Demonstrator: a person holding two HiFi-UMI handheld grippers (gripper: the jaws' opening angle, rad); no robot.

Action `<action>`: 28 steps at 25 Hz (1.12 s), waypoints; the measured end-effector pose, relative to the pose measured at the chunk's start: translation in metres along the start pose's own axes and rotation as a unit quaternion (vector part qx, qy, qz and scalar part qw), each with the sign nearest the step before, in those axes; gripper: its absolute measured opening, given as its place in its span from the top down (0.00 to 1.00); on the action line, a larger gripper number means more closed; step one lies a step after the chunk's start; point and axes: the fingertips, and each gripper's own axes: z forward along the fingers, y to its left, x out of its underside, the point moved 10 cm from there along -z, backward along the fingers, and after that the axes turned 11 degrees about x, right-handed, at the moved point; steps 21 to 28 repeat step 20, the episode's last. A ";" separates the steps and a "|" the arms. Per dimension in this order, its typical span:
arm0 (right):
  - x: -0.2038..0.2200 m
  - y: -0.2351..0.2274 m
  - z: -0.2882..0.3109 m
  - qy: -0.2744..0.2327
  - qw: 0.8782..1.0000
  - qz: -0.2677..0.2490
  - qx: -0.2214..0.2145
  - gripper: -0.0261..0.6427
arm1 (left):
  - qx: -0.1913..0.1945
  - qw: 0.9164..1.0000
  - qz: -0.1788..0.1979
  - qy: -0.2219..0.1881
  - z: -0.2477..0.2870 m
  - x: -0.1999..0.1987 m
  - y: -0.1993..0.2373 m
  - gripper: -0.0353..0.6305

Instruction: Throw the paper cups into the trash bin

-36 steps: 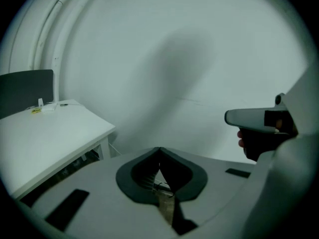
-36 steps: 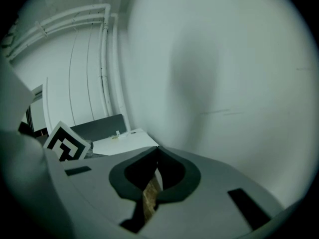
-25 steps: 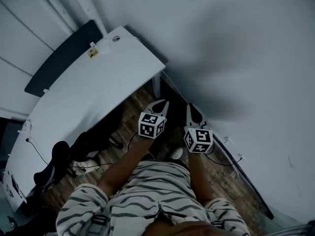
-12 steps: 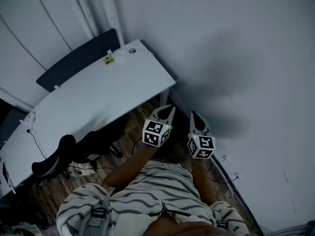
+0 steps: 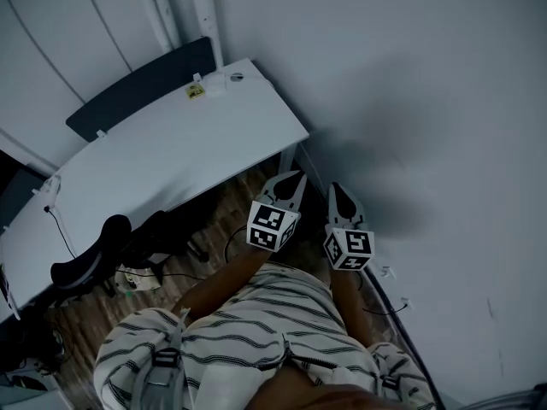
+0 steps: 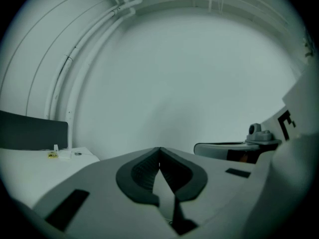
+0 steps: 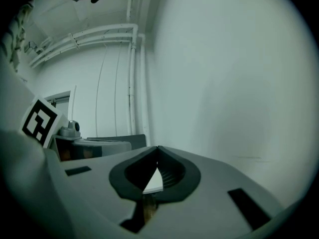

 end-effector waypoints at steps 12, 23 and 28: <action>-0.005 0.003 0.000 -0.021 1.000 -0.007 0.005 0.95 | 0.003 1.000 0.026 -0.009 -0.004 -0.003 0.002 0.91; -0.013 -0.005 0.013 -0.039 0.999 -0.005 0.007 0.95 | 0.005 0.999 0.036 -0.019 0.006 -0.009 0.013 0.91; -0.013 -0.005 0.013 -0.039 0.999 -0.005 0.007 0.95 | 0.005 0.999 0.036 -0.019 0.006 -0.009 0.013 0.91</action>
